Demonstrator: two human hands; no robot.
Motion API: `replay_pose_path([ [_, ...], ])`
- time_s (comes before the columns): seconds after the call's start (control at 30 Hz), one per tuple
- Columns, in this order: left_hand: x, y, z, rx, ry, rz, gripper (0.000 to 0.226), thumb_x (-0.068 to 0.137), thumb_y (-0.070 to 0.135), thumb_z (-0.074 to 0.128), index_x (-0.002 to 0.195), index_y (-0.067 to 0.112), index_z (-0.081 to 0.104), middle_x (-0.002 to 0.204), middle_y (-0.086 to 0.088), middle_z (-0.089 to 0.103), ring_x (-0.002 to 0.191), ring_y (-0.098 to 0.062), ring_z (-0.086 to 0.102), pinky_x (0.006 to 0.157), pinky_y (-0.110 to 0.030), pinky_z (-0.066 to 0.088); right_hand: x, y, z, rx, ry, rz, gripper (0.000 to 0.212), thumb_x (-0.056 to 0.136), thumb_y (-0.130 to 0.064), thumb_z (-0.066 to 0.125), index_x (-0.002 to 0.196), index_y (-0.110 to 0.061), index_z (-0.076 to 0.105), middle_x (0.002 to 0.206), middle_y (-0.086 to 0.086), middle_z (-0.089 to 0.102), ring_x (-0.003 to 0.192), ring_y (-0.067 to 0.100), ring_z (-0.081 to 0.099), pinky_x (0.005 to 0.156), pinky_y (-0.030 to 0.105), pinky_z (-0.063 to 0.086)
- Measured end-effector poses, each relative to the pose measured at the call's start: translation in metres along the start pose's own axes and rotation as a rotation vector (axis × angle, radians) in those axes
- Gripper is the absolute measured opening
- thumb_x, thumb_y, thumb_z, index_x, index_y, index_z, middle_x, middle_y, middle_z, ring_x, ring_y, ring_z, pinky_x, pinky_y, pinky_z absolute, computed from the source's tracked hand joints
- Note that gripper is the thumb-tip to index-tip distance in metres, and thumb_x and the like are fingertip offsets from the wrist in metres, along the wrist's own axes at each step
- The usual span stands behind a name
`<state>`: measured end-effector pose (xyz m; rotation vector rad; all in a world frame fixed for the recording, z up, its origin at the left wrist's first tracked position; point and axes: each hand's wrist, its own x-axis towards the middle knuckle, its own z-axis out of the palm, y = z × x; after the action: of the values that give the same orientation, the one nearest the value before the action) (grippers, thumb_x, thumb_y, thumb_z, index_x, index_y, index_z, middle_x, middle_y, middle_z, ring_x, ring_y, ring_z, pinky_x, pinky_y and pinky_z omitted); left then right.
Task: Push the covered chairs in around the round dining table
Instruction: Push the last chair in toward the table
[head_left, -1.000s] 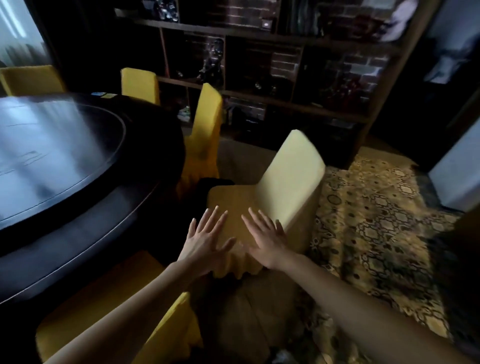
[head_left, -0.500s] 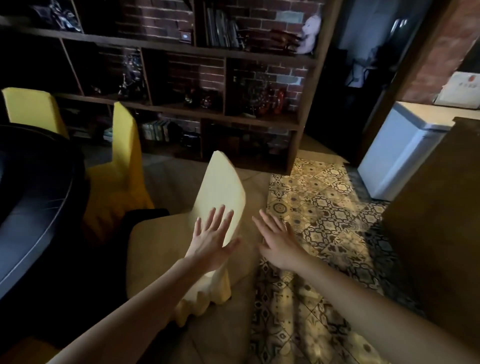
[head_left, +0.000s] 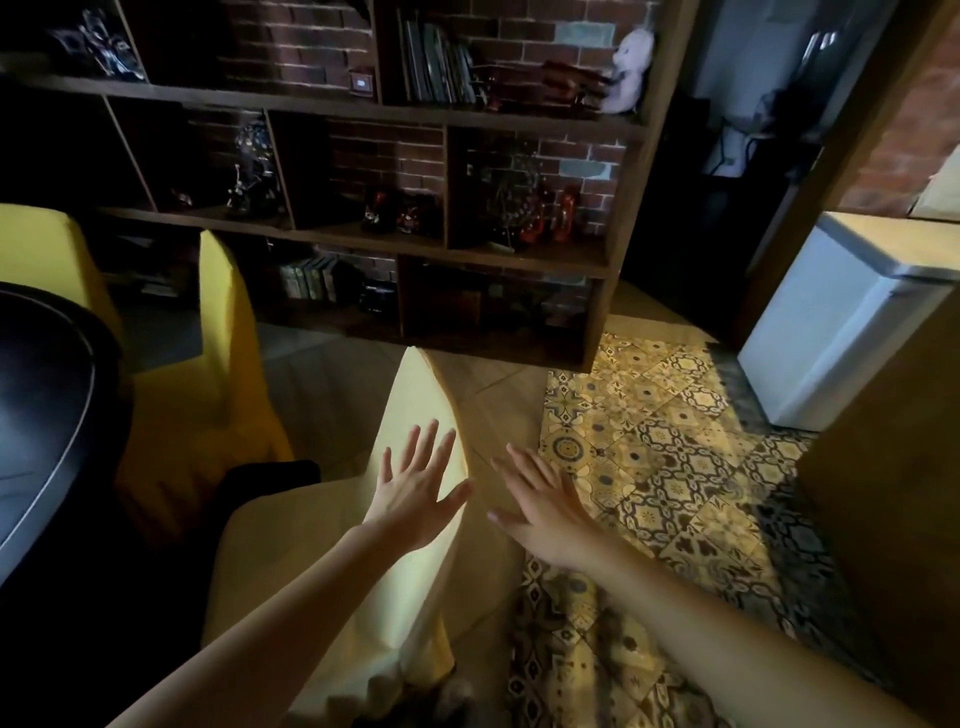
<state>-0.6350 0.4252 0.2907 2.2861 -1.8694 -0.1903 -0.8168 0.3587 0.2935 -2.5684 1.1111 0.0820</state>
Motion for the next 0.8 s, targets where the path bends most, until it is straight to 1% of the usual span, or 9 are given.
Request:
replay_pose_path([
  [0.1,0.051,0.001,0.000,-0.013,0.002,-0.012,0.112,0.049,0.083,-0.029,0.148,0.034,-0.012,0.147,0.006,-0.030,0.134,-0.018,-0.032,0.104,-0.044,-0.023,0.048,0.022,-0.019,-0.007,-0.012,-0.009,0.073,0.092,-0.062,0.030,0.151,-0.034,-0.002,0.156,-0.011,-0.024,0.144,0.017,-0.021,0.117,0.055,-0.005],
  [0.27,0.144,0.000,-0.012,-0.061,0.035,-0.035,0.113,0.049,0.085,-0.027,0.148,0.033,-0.009,0.149,0.006,-0.028,0.133,-0.015,-0.031,0.105,-0.042,-0.023,0.138,0.049,-0.064,-0.068,-0.011,-0.079,0.070,0.094,-0.059,0.032,0.151,-0.031,0.002,0.157,-0.011,-0.023,0.144,0.016,-0.021,0.116,0.056,-0.005],
  [0.33,0.179,-0.004,-0.020,-0.066,0.051,-0.055,0.097,0.065,0.082,-0.013,0.149,0.033,-0.008,0.155,0.004,-0.022,0.135,-0.015,-0.030,0.106,-0.042,-0.022,0.173,0.056,-0.077,-0.074,0.017,-0.110,0.071,0.094,-0.060,0.031,0.152,-0.031,0.003,0.157,-0.011,-0.022,0.144,0.015,-0.021,0.117,0.054,-0.004],
  [0.4,0.204,-0.008,-0.025,-0.060,0.034,-0.086,0.075,0.086,0.069,0.010,0.149,0.031,-0.007,0.157,0.002,-0.020,0.139,-0.017,-0.027,0.109,-0.043,-0.019,0.200,0.062,-0.086,-0.061,0.028,-0.130,0.070,0.094,-0.061,0.030,0.151,-0.033,0.002,0.158,-0.011,-0.020,0.145,0.015,-0.020,0.118,0.052,-0.004],
  [0.47,0.222,-0.015,-0.023,-0.063,0.037,-0.118,0.071,0.091,0.063,0.018,0.149,0.030,-0.006,0.157,0.002,-0.020,0.141,-0.019,-0.024,0.111,-0.044,-0.018,0.226,0.068,-0.084,-0.061,0.007,-0.148,0.069,0.094,-0.061,0.030,0.151,-0.037,-0.001,0.158,-0.011,-0.019,0.145,0.015,-0.020,0.118,0.051,-0.005],
  [0.53,0.235,-0.026,-0.016,-0.066,0.051,-0.161,0.077,0.085,0.072,0.006,0.149,0.031,-0.005,0.157,0.003,-0.020,0.138,-0.017,-0.027,0.110,-0.044,-0.018,0.247,0.071,-0.081,-0.069,-0.030,-0.178,0.068,0.094,-0.060,0.030,0.150,-0.037,-0.001,0.158,-0.011,-0.019,0.145,0.015,-0.020,0.118,0.051,-0.005],
  [0.6,0.242,-0.041,-0.007,-0.064,0.048,-0.213,0.093,0.068,0.079,-0.010,0.149,0.033,-0.006,0.154,0.006,-0.022,0.135,-0.015,-0.029,0.108,-0.044,-0.019,0.268,0.070,-0.077,-0.083,-0.068,-0.221,0.069,0.094,-0.060,0.032,0.151,-0.036,0.002,0.158,-0.011,-0.019,0.145,0.015,-0.020,0.117,0.052,-0.004],
  [0.73,0.249,-0.067,0.001,-0.061,0.032,-0.375,0.097,0.063,0.081,-0.014,0.148,0.035,-0.011,0.154,0.006,-0.024,0.133,-0.016,-0.031,0.106,-0.044,-0.022,0.315,0.063,-0.073,-0.079,-0.140,-0.334,0.068,0.092,-0.060,0.033,0.151,-0.037,0.006,0.158,-0.012,-0.018,0.145,0.015,-0.020,0.117,0.053,-0.006],
  [0.8,0.254,-0.075,0.000,-0.075,0.031,-0.480,0.112,0.050,0.086,-0.026,0.148,0.035,-0.010,0.152,0.007,-0.025,0.137,-0.018,-0.029,0.108,-0.046,-0.022,0.346,0.055,-0.074,-0.097,-0.172,-0.412,0.068,0.092,-0.060,0.033,0.150,-0.040,0.005,0.159,-0.012,-0.017,0.144,0.014,-0.021,0.117,0.053,-0.008],
])
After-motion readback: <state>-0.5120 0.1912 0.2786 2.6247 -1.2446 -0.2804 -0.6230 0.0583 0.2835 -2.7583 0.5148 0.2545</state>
